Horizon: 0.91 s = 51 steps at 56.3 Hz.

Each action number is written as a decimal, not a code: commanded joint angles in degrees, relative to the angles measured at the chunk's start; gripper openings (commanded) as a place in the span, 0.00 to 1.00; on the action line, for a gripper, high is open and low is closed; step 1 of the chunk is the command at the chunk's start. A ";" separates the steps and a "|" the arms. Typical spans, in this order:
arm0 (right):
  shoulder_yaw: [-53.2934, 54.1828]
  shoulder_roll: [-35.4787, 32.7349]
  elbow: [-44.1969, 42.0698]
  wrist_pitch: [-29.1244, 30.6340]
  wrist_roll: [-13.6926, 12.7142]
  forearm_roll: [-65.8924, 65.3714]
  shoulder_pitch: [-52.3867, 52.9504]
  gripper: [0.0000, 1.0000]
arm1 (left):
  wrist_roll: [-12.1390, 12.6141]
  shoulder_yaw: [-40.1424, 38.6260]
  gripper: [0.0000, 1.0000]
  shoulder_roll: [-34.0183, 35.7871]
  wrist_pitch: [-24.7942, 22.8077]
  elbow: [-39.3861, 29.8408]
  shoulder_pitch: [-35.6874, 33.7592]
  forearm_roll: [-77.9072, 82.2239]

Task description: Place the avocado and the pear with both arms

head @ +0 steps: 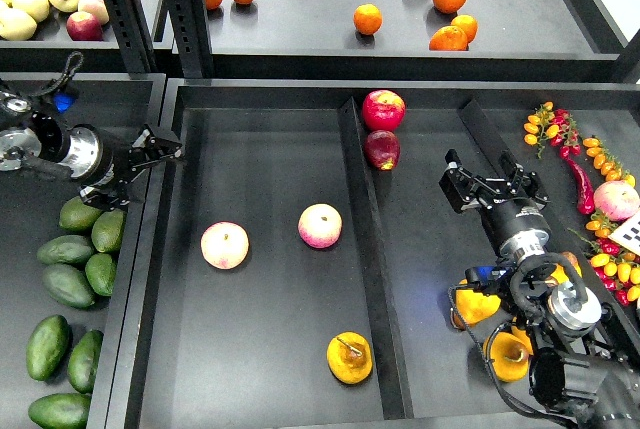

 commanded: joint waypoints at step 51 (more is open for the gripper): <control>-2.15 0.00 -0.27 0.01 -0.35 -0.79 -0.12 1.00 | -0.01 -49.35 0.99 -23.40 0.00 -6.63 30.79 -16.55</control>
